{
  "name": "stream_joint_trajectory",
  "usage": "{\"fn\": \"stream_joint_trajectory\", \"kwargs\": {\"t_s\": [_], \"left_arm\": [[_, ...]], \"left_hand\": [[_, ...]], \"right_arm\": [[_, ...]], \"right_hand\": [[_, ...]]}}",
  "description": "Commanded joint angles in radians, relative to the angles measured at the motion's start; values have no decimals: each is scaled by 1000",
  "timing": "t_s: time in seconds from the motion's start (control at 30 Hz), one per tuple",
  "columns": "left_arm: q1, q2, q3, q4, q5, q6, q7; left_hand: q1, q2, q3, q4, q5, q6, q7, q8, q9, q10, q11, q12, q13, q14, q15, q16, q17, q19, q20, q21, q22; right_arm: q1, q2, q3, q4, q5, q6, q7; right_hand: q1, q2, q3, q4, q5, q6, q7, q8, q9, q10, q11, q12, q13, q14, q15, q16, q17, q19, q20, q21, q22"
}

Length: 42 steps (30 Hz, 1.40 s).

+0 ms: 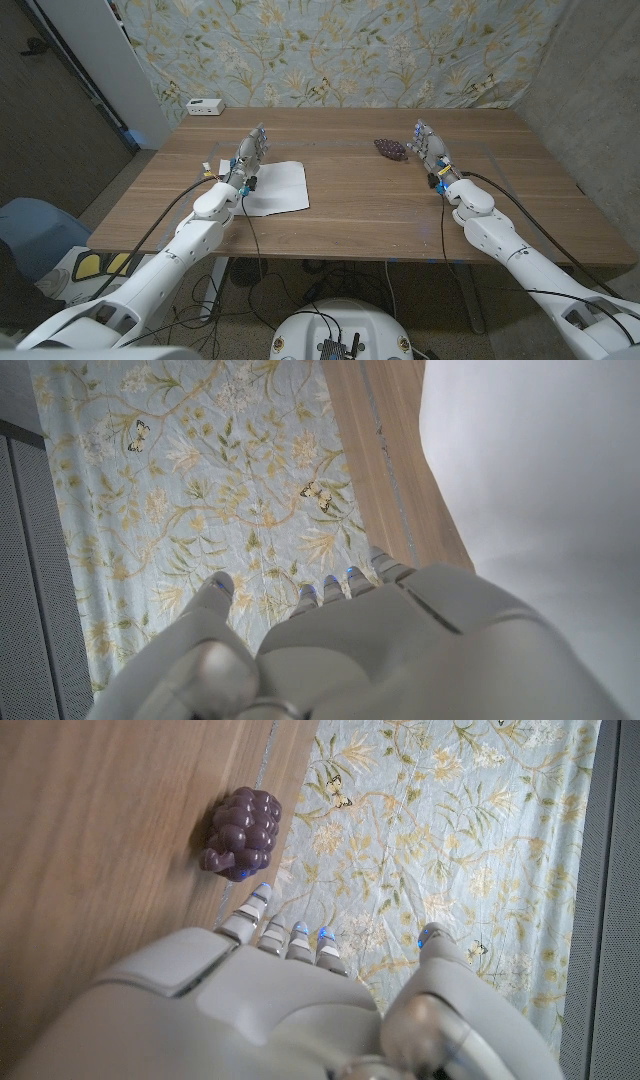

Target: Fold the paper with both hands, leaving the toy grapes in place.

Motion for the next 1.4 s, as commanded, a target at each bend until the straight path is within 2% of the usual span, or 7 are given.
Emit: {"fn": "stream_joint_trajectory", "kwargs": {"t_s": [0.03,0.13,0.8,0.93,1.17,1.33,1.4], "left_arm": [[22,24,-4,-40,25,13,42],[29,36,-4,-55,44,19,61],[96,126,-29,-159,137,39,150],[112,139,-40,-177,135,45,157],[134,156,-56,-198,131,57,167],[142,160,-64,-199,125,57,166],[143,163,-65,-199,124,58,162]], "left_hand": [[3,-1,4,3,7,-43,-18,9,5,-93,5,6,3,-82,11,8,2,2,28,4,6],[0,-1,2,4,8,-33,-29,10,5,-82,19,8,4,-71,29,8,2,9,55,5,7],[-6,0,-3,4,11,23,-38,18,6,-18,52,23,4,-42,52,10,2,25,65,4,9],[-9,-1,-5,3,11,37,-34,18,7,3,59,27,5,-19,70,15,2,29,84,4,10],[-18,-5,-11,6,11,67,-31,19,8,34,62,30,7,25,107,22,4,46,159,8,13],[-21,-7,-13,6,11,81,-31,19,8,53,64,33,7,48,118,25,5,57,178,11,15],[-22,-8,-13,6,11,84,-30,19,8,59,65,35,8,55,120,26,5,59,180,11,15]], "right_arm": [[5,-8,-13,-11,-35,2,-19],[6,-14,-19,-24,-54,-2,-29],[52,-61,-93,-111,-210,-55,-54],[66,-68,-110,-124,-240,-73,-53],[89,-66,-133,-128,-274,-87,-46],[101,-63,-145,-127,-301,-84,-48],[109,-68,-153,-134,-311,-98,-40]], "right_hand": [[17,9,15,-5,-1,5,-7,6,5,2,13,10,3,6,12,8,4,4,9,5,2],[25,15,21,-11,-5,8,-10,7,5,7,18,11,4,10,14,9,4,6,11,6,2],[87,49,63,-51,-26,33,-4,12,5,35,25,18,4,26,14,13,5,22,11,12,2],[100,54,71,-59,-29,37,-5,12,5,40,26,19,4,30,11,14,5,25,9,12,2],[129,59,89,-80,-36,52,-10,13,6,51,22,20,4,58,25,21,5,44,24,18,2],[134,64,105,-79,-47,180,10,38,10,261,77,87,17,220,30,73,23,98,48,28,6],[135,65,108,-78,-47,199,12,42,10,280,81,93,19,240,30,79,25,108,50,30,6]]}}
